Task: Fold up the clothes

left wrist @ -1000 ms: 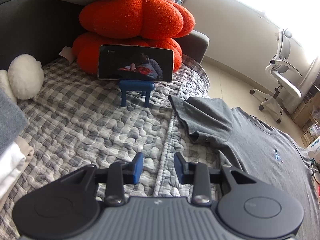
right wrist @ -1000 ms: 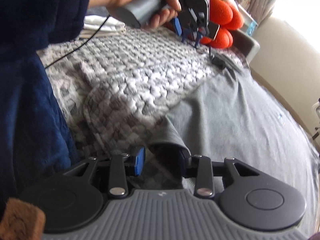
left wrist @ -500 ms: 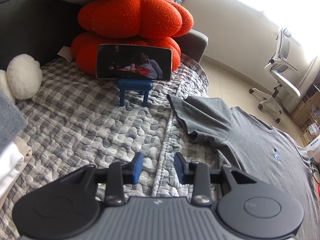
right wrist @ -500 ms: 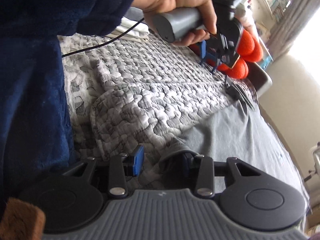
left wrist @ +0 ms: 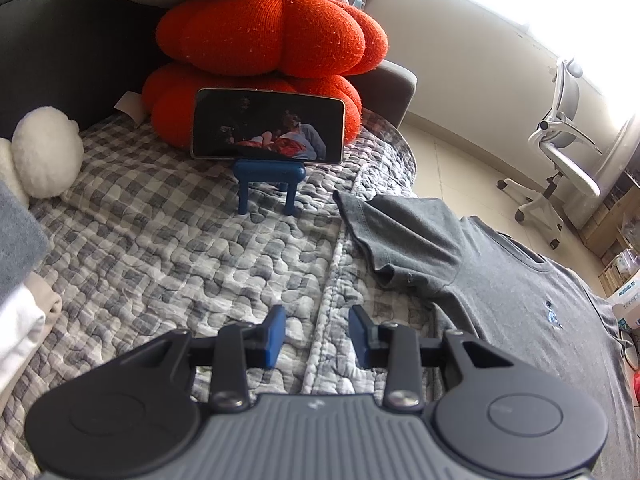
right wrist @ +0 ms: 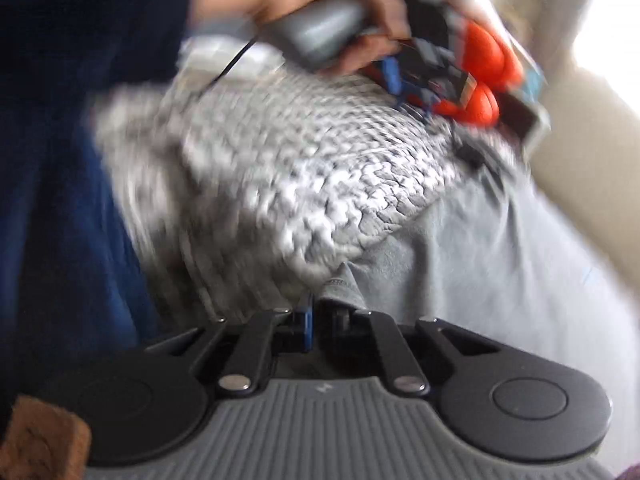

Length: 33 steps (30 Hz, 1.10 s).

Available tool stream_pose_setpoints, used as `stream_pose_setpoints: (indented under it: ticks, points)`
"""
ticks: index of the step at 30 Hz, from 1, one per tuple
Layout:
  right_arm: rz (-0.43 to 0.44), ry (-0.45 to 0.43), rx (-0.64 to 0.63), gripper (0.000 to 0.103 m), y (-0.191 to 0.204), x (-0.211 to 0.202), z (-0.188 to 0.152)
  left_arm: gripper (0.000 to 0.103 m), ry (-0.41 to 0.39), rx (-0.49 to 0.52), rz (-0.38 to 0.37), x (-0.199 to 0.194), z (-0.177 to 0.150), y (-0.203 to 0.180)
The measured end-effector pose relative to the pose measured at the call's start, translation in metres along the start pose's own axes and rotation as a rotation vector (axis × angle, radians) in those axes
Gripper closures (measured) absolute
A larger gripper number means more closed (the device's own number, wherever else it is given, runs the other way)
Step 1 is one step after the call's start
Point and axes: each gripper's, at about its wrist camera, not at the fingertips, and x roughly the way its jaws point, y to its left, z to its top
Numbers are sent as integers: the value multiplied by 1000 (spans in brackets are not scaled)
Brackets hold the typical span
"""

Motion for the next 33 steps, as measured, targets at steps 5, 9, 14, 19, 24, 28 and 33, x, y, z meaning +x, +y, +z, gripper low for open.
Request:
stream_pose_setpoints:
  ticks: [5, 9, 14, 19, 24, 28, 33]
  points:
    - [149, -31, 377, 92, -37, -1, -8, 68, 3, 0, 0, 0, -1, 0]
    - [250, -34, 636, 91, -61, 0, -16, 68, 8, -12, 0, 2, 0, 2]
    - [259, 9, 608, 91, -55, -1, -25, 68, 8, 3, -2, 1, -1, 0]
    - [278, -26, 642, 93, -59, -3, -25, 68, 12, 5, 0, 2, -2, 0]
    - [316, -69, 670, 93, -61, -6, -27, 68, 12, 0, 1, 3, -1, 1]
    - [315, -60, 611, 93, -60, -7, -25, 68, 18, -3, -14, 4, -1, 0]
    - [272, -19, 531, 93, -52, -2, -28, 68, 55, -82, -103, 13, -3, 4]
